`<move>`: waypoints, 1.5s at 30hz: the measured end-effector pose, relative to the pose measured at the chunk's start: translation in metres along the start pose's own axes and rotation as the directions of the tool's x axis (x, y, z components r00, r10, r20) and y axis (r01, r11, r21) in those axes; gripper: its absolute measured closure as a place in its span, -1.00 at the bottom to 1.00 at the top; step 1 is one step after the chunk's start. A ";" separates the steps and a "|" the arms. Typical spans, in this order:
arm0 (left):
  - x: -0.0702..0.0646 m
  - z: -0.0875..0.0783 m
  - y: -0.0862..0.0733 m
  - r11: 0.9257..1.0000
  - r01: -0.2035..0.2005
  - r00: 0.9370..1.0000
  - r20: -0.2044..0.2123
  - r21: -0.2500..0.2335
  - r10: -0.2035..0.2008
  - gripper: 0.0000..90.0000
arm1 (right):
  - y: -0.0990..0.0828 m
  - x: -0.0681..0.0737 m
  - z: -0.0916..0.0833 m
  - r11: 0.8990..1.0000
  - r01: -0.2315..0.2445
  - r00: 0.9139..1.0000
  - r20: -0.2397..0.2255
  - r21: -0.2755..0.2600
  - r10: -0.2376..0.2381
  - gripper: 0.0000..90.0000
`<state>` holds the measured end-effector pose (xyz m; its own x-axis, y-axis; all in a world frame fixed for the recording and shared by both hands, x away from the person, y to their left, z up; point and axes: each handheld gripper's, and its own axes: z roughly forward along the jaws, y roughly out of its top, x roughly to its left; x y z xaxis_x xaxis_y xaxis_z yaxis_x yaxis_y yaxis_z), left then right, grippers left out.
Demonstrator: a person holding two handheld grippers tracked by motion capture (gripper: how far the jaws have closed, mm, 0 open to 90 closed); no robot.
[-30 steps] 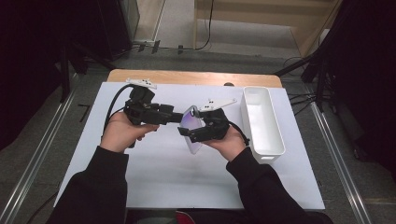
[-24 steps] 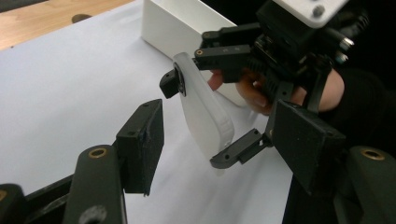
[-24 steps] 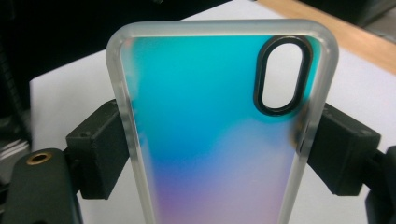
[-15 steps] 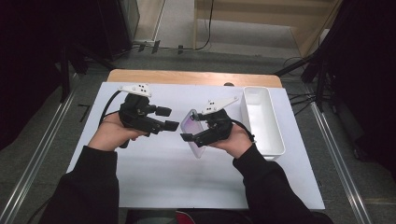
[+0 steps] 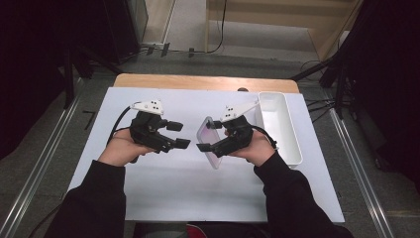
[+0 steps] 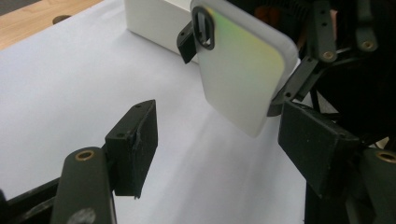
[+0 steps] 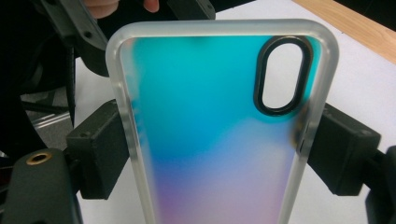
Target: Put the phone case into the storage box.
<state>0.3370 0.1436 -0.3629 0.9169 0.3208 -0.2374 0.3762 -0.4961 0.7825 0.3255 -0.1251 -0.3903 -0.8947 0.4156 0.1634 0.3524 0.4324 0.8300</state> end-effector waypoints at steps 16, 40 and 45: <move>-0.002 0.002 -0.035 0.999 0.001 0.999 -0.048 -0.037 -0.002 -0.37 | 0.002 0.000 -0.010 1.000 -0.011 1.000 -0.002 0.012 0.011 -0.67; -0.009 0.006 -0.074 0.997 0.050 0.992 -0.115 -0.057 -0.056 -0.41 | 0.006 -0.001 -0.033 0.998 -0.062 0.993 0.102 -0.016 0.063 -0.67; -0.010 0.004 -0.079 0.996 0.051 0.985 -0.160 -0.072 -0.062 -0.41 | 0.006 -0.003 -0.038 0.996 -0.082 0.986 0.141 -0.030 0.086 -0.67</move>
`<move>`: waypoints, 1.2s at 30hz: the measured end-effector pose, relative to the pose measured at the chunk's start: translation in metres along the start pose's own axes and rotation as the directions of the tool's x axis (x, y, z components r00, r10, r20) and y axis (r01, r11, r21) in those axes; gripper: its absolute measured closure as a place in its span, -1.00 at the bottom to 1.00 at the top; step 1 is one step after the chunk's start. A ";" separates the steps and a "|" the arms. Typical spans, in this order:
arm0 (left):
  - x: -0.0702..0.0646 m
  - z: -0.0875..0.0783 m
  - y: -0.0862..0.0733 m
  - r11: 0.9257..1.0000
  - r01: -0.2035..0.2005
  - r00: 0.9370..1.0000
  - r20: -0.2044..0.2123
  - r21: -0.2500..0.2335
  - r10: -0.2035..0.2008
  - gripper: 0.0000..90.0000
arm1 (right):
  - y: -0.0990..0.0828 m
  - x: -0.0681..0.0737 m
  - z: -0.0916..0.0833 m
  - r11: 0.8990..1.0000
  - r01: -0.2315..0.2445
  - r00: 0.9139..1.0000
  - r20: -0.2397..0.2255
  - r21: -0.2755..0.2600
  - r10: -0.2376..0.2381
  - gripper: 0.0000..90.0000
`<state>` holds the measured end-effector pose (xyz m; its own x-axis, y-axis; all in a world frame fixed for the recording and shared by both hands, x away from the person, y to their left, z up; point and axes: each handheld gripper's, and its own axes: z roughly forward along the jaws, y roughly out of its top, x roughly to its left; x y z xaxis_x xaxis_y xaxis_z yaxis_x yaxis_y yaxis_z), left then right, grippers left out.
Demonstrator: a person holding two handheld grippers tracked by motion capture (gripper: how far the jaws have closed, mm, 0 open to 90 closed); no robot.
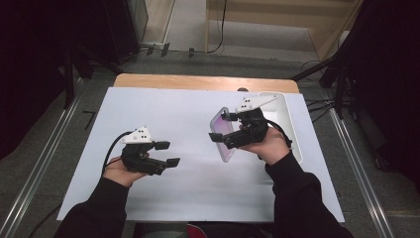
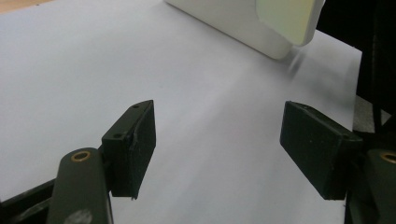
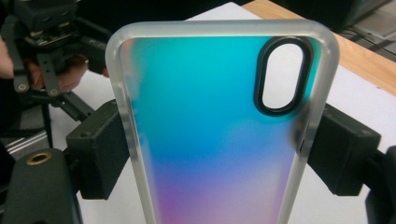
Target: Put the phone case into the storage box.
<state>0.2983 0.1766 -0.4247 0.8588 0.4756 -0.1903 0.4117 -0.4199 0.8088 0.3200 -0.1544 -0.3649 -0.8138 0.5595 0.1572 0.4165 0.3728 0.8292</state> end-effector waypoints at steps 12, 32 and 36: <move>0.003 -0.002 -0.019 0.998 0.052 0.997 -0.059 -0.019 -0.053 -0.41 | 0.001 -0.004 -0.011 0.999 -0.038 0.997 0.068 -0.007 0.039 -0.67; 0.011 -0.005 -0.032 0.997 0.077 0.994 -0.080 0.014 -0.075 -0.41 | 0.000 -0.019 -0.036 0.994 -0.083 0.983 0.156 -0.075 0.094 -0.67; 0.011 -0.005 -0.032 0.997 0.078 0.994 -0.077 0.014 -0.077 -0.41 | -0.002 -0.025 -0.041 0.993 -0.089 0.979 0.176 -0.078 0.102 -0.67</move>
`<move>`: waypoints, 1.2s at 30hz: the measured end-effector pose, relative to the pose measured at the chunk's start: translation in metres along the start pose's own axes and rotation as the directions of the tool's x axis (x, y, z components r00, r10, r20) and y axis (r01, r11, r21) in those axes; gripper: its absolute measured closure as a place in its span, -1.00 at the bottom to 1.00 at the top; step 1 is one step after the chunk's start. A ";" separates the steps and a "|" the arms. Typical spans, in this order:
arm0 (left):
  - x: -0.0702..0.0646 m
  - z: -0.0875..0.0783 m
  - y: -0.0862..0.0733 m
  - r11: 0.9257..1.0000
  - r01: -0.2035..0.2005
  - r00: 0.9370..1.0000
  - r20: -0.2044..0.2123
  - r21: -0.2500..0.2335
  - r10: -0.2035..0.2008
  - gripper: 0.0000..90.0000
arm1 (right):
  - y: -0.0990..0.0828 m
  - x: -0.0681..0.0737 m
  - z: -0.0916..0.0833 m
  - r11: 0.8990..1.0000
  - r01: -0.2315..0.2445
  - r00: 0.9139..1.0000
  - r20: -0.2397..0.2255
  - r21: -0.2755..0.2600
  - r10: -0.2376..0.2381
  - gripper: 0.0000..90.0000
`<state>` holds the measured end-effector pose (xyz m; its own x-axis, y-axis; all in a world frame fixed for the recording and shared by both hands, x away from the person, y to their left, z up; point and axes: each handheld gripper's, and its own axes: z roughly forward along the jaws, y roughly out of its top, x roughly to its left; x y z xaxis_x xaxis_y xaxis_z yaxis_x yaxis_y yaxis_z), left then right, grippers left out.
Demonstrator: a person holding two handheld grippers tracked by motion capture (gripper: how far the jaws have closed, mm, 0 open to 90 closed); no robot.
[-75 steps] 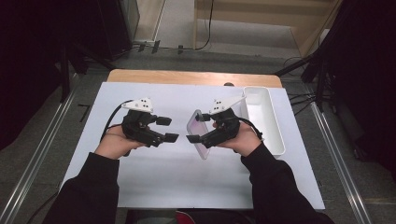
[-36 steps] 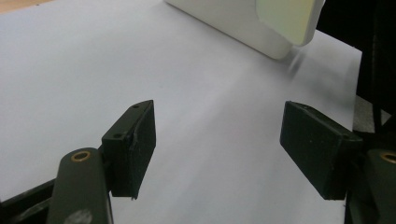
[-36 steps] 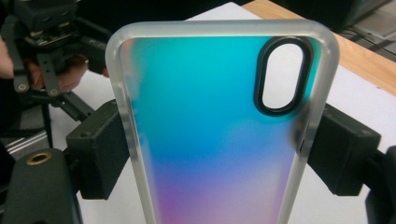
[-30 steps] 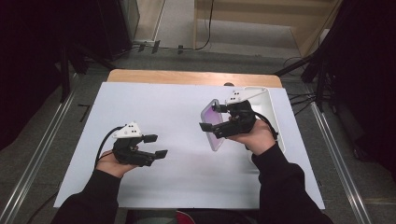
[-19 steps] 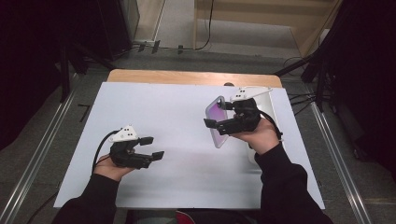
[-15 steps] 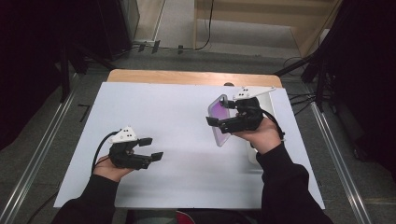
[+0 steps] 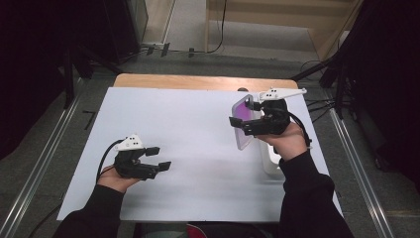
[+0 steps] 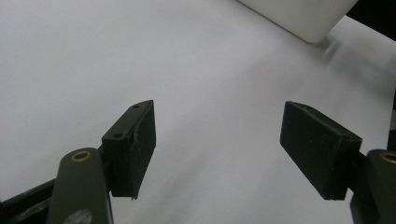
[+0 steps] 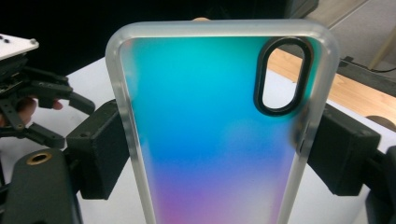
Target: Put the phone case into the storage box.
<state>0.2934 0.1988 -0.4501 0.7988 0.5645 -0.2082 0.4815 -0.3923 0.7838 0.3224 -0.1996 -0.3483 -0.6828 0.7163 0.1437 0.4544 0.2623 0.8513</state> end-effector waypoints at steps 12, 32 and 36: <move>0.001 0.001 0.000 1.000 0.005 1.000 0.010 0.013 -0.005 -0.41 | -0.001 -0.013 -0.013 1.000 -0.025 0.997 0.070 -0.019 0.027 -0.67; 0.002 0.002 -0.001 1.000 0.013 1.000 0.019 0.020 -0.014 -0.41 | -0.007 -0.034 -0.028 0.997 -0.068 0.981 0.178 -0.040 0.075 -0.67; 0.002 0.001 -0.001 1.000 0.019 1.000 0.022 0.018 -0.019 -0.41 | -0.008 -0.037 -0.031 0.995 -0.085 0.977 0.190 -0.046 0.093 -0.67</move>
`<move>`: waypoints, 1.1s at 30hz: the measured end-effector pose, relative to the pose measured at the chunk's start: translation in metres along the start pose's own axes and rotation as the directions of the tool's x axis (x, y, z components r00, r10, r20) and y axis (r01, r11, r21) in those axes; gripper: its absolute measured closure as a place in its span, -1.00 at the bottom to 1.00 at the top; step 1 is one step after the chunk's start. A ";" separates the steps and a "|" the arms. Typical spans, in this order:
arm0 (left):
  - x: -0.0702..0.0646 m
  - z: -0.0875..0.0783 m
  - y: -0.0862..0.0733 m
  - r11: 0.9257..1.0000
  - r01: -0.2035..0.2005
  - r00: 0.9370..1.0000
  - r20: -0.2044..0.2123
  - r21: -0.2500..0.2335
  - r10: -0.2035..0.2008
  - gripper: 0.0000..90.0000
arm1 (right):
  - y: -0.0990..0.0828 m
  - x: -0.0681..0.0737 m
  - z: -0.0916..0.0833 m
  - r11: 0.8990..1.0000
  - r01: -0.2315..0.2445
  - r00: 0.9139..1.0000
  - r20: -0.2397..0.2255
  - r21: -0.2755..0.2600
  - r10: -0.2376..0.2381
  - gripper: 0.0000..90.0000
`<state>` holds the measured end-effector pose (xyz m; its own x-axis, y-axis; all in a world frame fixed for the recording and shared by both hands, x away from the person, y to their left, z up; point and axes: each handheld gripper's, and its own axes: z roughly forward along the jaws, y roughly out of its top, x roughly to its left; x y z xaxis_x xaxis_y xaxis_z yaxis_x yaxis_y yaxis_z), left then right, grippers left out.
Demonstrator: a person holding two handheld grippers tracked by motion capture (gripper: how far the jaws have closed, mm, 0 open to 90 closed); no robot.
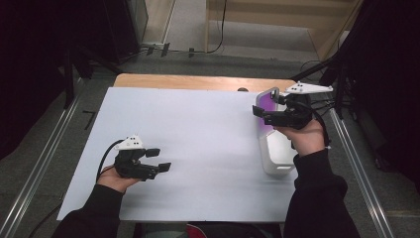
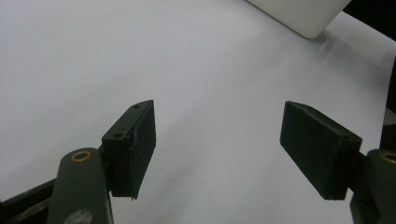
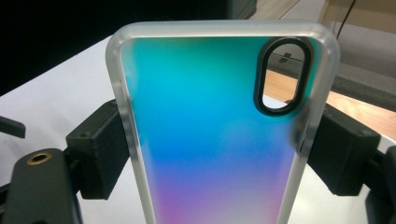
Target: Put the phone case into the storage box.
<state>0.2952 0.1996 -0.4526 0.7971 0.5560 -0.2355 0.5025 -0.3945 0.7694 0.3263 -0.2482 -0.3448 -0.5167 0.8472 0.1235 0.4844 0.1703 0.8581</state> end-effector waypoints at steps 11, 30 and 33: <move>-0.001 -0.001 0.000 1.000 0.007 1.000 0.006 -0.004 -0.007 -0.41 | -0.007 -0.015 -0.004 0.999 -0.051 0.996 0.076 -0.014 0.052 -0.67; -0.001 -0.004 -0.001 1.000 0.012 1.000 -0.007 -0.021 -0.012 -0.40 | -0.014 -0.038 -0.001 0.986 -0.147 0.973 0.170 -0.074 0.158 -0.67; -0.002 -0.004 -0.002 1.000 0.012 1.000 -0.011 -0.023 -0.013 -0.40 | -0.016 -0.040 0.002 0.986 -0.146 0.971 0.180 -0.083 0.159 -0.67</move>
<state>0.2916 0.2025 -0.4512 0.7870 0.5689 -0.2388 0.5047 -0.3708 0.7796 0.3404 -0.2840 -0.3642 -0.2973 0.9402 0.1664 0.4943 0.0024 0.8693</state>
